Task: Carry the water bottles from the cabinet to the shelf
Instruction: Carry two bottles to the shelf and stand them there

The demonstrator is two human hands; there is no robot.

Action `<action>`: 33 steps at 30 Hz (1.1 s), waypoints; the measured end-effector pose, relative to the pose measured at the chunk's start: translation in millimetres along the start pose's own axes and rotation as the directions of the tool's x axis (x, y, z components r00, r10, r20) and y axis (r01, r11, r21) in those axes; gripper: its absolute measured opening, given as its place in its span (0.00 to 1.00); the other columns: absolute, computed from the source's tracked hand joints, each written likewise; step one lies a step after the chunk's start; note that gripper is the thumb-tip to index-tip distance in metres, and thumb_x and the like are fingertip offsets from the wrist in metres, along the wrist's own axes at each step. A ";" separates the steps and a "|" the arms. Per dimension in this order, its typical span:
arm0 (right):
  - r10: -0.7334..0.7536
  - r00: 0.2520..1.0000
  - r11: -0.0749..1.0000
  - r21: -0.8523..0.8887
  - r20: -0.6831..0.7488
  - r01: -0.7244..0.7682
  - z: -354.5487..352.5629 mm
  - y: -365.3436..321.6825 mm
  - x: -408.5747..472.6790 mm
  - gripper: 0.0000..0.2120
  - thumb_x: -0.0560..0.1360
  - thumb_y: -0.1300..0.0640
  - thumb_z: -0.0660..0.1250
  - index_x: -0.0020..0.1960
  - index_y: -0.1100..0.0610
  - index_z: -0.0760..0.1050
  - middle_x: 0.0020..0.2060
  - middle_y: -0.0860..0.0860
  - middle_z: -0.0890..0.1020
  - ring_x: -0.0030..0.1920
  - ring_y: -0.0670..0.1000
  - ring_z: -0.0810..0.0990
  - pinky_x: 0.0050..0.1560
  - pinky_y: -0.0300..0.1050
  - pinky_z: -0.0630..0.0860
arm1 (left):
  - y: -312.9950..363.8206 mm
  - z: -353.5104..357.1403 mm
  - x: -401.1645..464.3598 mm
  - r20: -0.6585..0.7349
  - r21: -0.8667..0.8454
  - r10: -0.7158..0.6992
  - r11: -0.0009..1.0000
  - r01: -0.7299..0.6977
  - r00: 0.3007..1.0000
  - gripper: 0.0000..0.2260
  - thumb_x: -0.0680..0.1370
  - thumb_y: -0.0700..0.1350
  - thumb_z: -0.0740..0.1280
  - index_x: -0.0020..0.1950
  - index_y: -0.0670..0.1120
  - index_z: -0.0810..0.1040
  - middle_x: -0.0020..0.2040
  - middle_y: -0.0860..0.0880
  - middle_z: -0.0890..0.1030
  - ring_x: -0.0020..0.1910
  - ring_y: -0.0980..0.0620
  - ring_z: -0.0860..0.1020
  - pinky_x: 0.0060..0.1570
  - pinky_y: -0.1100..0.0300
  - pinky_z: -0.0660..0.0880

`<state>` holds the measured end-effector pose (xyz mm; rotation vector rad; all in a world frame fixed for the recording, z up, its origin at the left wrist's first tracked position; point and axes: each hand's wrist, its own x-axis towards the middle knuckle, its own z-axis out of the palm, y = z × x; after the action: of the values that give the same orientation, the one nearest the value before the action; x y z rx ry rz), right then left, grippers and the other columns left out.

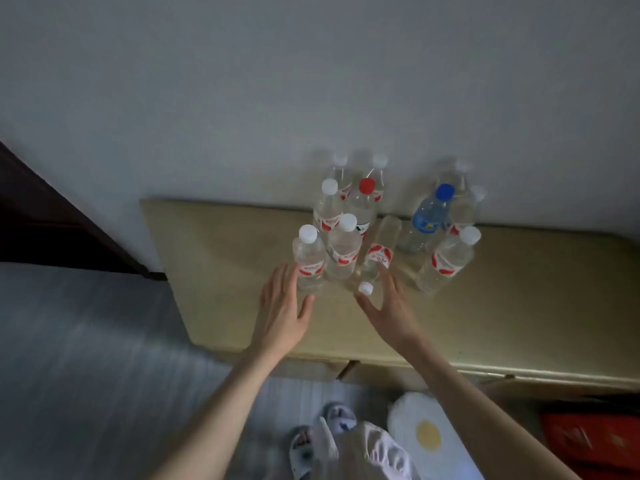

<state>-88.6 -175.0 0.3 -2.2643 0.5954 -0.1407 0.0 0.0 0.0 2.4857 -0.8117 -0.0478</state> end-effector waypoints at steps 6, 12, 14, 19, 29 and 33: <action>0.125 0.992 0.978 0.169 0.011 -0.125 9.4 2.4 70.4 0.35 0.73 0.46 0.66 0.74 0.54 0.54 0.72 0.55 0.62 0.71 0.55 0.61 0.69 0.52 0.63 | -5.8 20.2 57.0 0.018 -0.354 -0.157 0.923 0.153 0.987 0.28 0.76 0.52 0.61 0.71 0.39 0.58 0.69 0.39 0.64 0.69 0.44 0.64 0.66 0.63 0.58; 0.051 0.999 0.973 0.224 0.014 -0.053 25.7 -0.3 123.4 0.38 0.68 0.38 0.65 0.72 0.50 0.57 0.70 0.49 0.66 0.69 0.50 0.64 0.68 0.51 0.63 | -1.6 38.5 93.1 0.014 -0.501 -0.294 0.825 0.261 0.956 0.29 0.73 0.57 0.58 0.66 0.38 0.62 0.63 0.41 0.68 0.57 0.55 0.68 0.54 0.79 0.59; 0.027 1.000 0.966 0.256 0.014 -0.030 30.7 -2.3 130.7 0.33 0.70 0.42 0.66 0.70 0.51 0.60 0.67 0.49 0.69 0.65 0.47 0.67 0.64 0.45 0.64 | -0.1 42.1 101.8 0.010 -0.524 -0.365 0.791 0.316 0.931 0.27 0.74 0.55 0.58 0.63 0.36 0.64 0.59 0.39 0.70 0.55 0.52 0.68 0.51 0.79 0.59; -0.012 1.000 0.948 0.317 0.023 0.004 34.2 -0.5 140.5 0.26 0.72 0.44 0.64 0.68 0.50 0.64 0.61 0.42 0.70 0.62 0.41 0.67 0.62 0.38 0.63 | -3.7 40.5 117.4 0.010 -0.536 -0.375 0.780 0.321 0.927 0.31 0.70 0.61 0.55 0.62 0.37 0.67 0.56 0.41 0.72 0.53 0.51 0.70 0.49 0.72 0.60; -0.046 0.999 0.971 0.237 0.009 0.043 30.9 -2.0 137.7 0.28 0.71 0.37 0.57 0.65 0.53 0.67 0.60 0.51 0.75 0.61 0.48 0.72 0.57 0.37 0.65 | -13.3 22.2 125.1 0.005 -0.405 -0.178 0.899 0.165 0.984 0.26 0.67 0.61 0.62 0.55 0.43 0.76 0.48 0.49 0.75 0.47 0.52 0.73 0.43 0.73 0.62; -0.004 1.000 0.962 0.272 -0.007 0.005 27.5 -9.5 127.2 0.22 0.74 0.43 0.62 0.63 0.54 0.68 0.58 0.49 0.76 0.59 0.47 0.73 0.59 0.40 0.69 | -26.9 19.1 119.6 0.015 -0.449 -0.175 0.878 0.163 0.984 0.15 0.71 0.47 0.71 0.54 0.41 0.76 0.47 0.51 0.74 0.47 0.51 0.73 0.43 0.77 0.63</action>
<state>35.2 -209.5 -22.5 -1.9994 0.5392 -0.2192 109.0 -57.4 -14.9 2.1005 -0.4982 -0.2379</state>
